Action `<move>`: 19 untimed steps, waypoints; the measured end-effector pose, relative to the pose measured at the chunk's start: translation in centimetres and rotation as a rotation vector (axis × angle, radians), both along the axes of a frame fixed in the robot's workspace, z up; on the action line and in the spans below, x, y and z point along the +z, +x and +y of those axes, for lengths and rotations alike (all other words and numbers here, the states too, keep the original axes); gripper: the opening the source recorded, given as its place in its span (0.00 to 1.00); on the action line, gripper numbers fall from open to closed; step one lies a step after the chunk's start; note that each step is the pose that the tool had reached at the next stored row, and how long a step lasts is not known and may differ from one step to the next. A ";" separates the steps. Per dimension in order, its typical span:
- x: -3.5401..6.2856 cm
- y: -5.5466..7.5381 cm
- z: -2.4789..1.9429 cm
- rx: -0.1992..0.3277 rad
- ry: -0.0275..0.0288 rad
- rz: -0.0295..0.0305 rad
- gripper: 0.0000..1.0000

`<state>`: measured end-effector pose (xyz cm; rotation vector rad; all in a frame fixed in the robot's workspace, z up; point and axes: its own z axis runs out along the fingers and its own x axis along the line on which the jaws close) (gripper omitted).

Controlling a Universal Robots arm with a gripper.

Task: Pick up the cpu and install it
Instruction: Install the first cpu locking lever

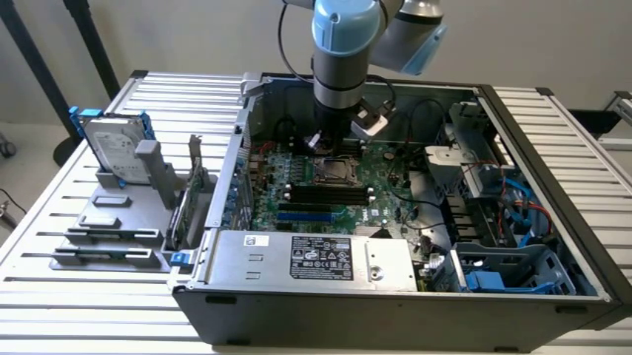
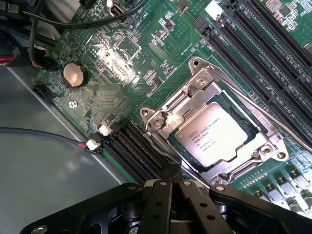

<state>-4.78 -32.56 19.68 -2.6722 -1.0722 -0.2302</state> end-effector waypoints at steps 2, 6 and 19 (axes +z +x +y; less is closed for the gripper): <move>0.00 0.0 0.00 0.000 -0.0015 0.0002 0.11; -0.03 0.2 0.00 0.000 -0.0037 0.0004 0.11; -0.16 1.2 0.01 0.000 -0.0040 0.0067 0.11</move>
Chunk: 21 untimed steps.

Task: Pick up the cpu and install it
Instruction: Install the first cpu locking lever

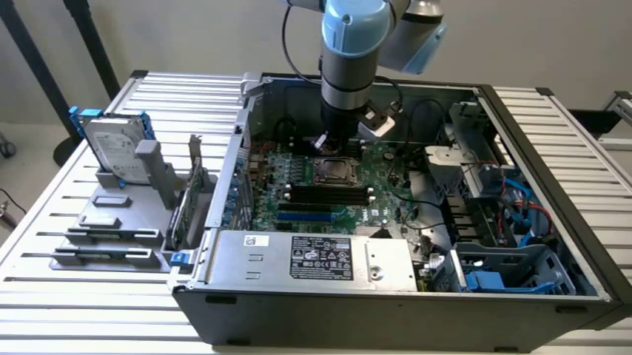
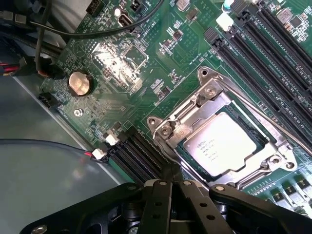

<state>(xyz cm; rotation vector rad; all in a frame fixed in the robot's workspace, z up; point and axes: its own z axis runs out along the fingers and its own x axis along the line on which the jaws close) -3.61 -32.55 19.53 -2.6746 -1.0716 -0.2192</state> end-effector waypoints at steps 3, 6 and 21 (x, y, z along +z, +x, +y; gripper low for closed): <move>-0.03 0.3 -0.01 0.000 -0.0001 0.0027 0.11; -0.05 0.5 -0.02 0.000 -0.0003 0.0054 0.11; 1.21 -1.9 -0.01 0.012 0.0001 0.0058 0.11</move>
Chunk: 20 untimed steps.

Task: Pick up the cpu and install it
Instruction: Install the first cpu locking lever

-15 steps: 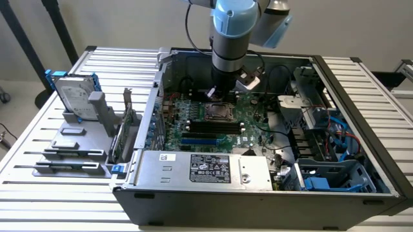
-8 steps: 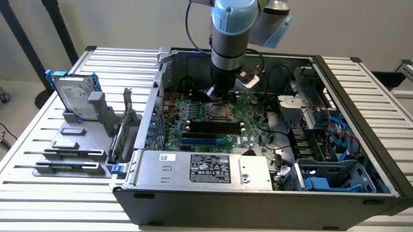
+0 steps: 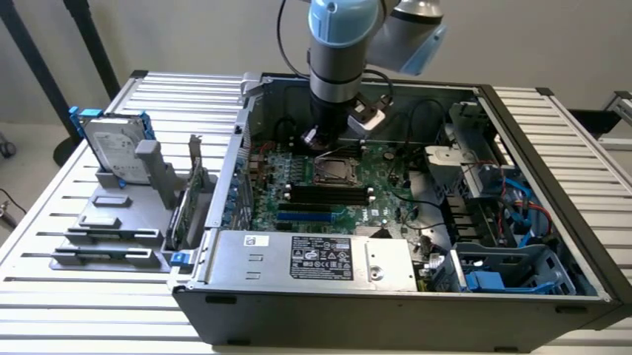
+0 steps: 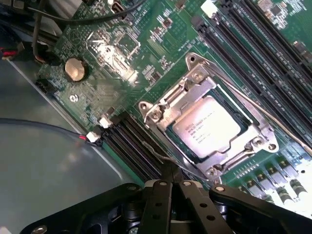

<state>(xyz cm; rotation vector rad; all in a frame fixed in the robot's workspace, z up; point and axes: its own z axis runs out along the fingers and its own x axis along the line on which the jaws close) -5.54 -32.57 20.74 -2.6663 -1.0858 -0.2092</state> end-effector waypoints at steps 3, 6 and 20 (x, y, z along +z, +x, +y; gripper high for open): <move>0.27 -0.8 0.00 0.001 -0.0005 0.0003 0.11; 0.46 -1.2 -0.02 0.003 -0.0006 0.0002 0.11; 0.63 -1.2 -0.29 0.022 -0.0024 0.0000 0.11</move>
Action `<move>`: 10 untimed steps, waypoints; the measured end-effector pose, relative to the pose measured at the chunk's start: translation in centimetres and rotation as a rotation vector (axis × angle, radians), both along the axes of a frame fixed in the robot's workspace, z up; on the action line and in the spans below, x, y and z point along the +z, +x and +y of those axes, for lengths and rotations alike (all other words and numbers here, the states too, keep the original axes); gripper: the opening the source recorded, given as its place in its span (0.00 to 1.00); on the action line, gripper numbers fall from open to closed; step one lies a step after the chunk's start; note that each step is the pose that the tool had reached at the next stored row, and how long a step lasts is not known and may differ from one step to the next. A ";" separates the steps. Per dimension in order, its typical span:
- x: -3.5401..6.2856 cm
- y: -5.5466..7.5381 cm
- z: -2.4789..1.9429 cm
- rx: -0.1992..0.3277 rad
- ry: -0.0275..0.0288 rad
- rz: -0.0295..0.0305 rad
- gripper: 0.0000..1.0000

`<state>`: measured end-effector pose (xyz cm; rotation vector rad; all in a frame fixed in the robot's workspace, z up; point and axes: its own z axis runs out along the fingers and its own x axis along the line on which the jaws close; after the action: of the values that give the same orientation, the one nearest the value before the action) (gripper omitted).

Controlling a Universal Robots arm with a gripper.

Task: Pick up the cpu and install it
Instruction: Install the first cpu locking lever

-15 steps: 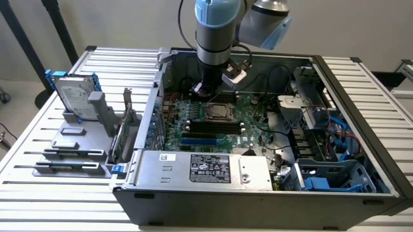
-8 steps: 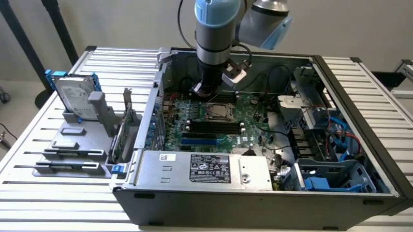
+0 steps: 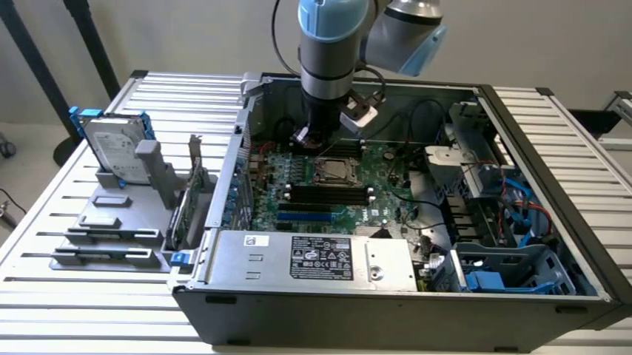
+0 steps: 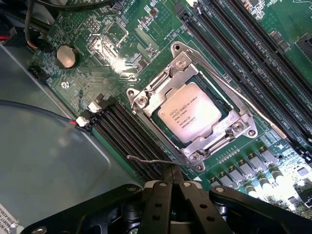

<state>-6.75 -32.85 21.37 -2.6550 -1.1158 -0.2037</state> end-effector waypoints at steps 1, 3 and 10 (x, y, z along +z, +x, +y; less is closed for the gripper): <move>-0.04 0.0 -0.01 0.002 -0.0001 0.0001 0.11; -0.18 0.0 -0.01 0.005 -0.0001 0.0001 0.11; -0.71 0.0 -0.02 0.014 -0.0003 0.0002 0.11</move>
<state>-6.71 -32.87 20.66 -2.6466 -1.1342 -0.2006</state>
